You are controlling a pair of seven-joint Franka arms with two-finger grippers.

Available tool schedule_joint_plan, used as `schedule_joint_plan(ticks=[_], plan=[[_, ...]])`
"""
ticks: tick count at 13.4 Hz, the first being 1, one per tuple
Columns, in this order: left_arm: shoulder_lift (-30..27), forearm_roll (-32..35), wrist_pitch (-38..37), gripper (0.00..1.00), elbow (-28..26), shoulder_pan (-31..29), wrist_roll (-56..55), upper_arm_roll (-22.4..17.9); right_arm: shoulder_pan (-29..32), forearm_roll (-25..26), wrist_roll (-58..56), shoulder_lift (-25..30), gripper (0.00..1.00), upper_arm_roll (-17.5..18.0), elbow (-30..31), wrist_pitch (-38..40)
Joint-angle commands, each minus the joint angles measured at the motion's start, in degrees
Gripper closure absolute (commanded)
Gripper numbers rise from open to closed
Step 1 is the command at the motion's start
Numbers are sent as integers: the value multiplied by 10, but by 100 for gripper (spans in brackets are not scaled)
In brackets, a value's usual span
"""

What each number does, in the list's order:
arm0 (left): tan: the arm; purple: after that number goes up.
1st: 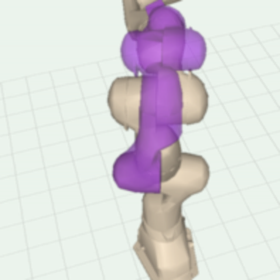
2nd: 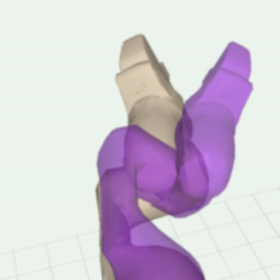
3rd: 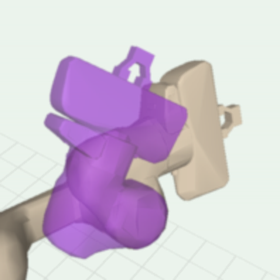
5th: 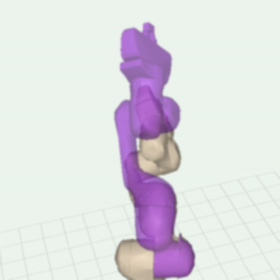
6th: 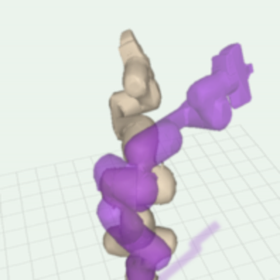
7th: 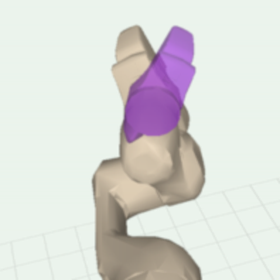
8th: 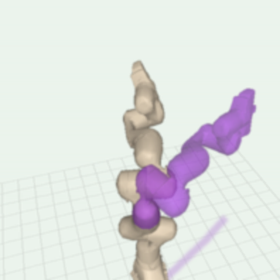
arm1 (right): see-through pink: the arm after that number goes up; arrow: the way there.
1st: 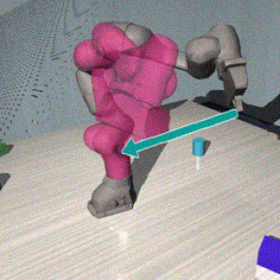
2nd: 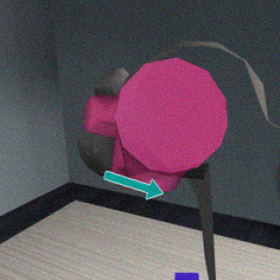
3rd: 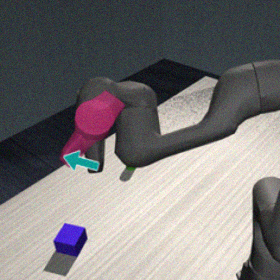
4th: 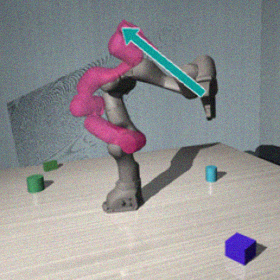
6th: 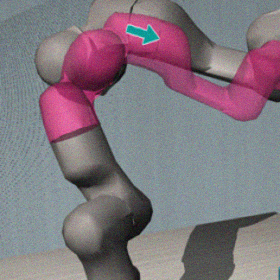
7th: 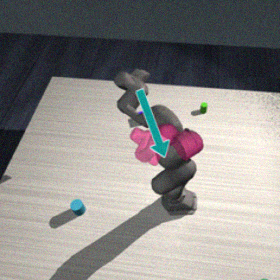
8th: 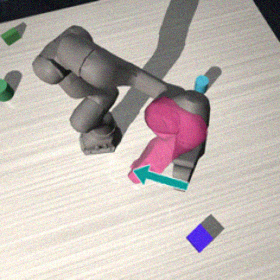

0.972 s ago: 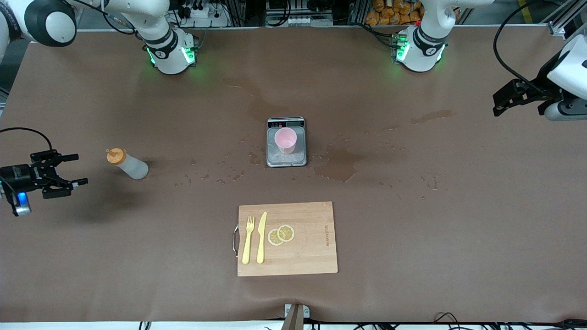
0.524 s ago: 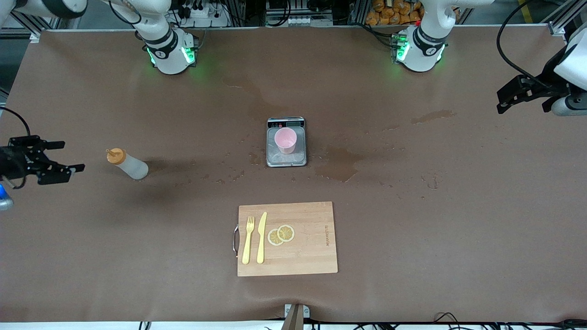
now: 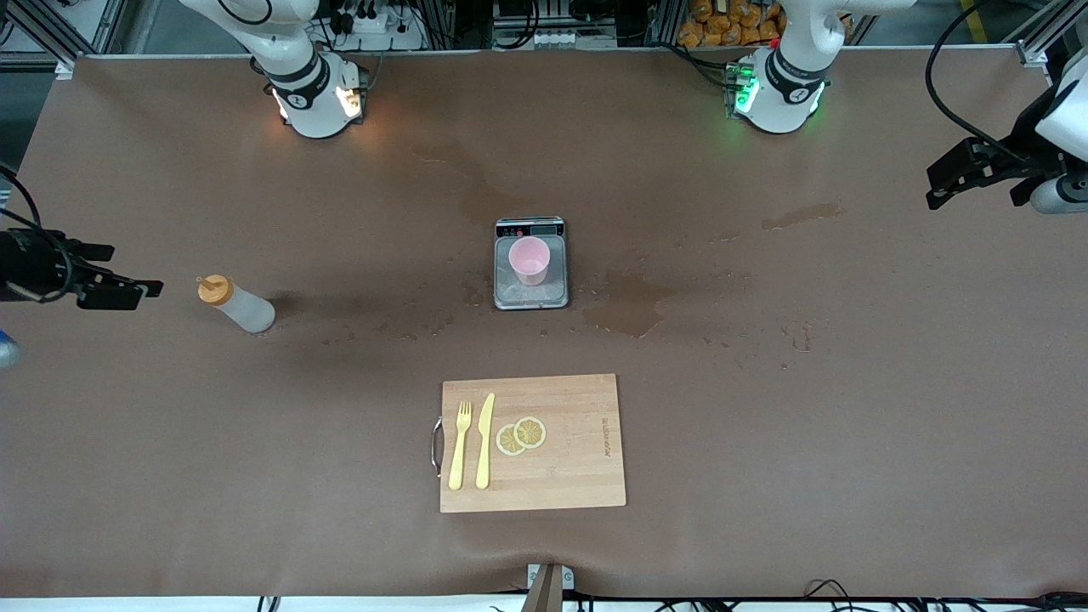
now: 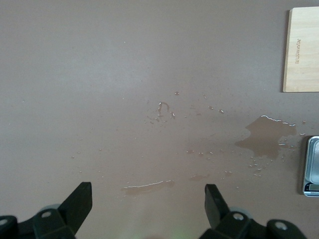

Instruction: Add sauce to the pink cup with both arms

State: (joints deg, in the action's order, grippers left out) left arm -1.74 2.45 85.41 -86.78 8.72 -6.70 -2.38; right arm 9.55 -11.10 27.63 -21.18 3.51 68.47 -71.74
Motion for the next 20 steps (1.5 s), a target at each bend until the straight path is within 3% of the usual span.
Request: schedule_joint_plan(ticks=[1,3,5,12,17,20], plan=[[-8,-3,-9,0,1,-3,12,-1,-16,8,-36,202,0,2,270,-159],[-6,0,-9,0,3,-4,12,-1,-33,10,-60,265,0,2,349,-230],[-6,1,-9,0,2,-3,12,-3,-42,27,-69,265,0,3,338,-231],[-6,1,-9,0,2,-3,13,-6,-61,103,-158,215,0,2,196,-224],[-8,1,-9,0,3,-3,11,-6,-63,111,-158,155,0,1,99,-166],[-9,1,-12,0,1,-3,13,-6,-66,121,-157,147,0,2,88,-159]])
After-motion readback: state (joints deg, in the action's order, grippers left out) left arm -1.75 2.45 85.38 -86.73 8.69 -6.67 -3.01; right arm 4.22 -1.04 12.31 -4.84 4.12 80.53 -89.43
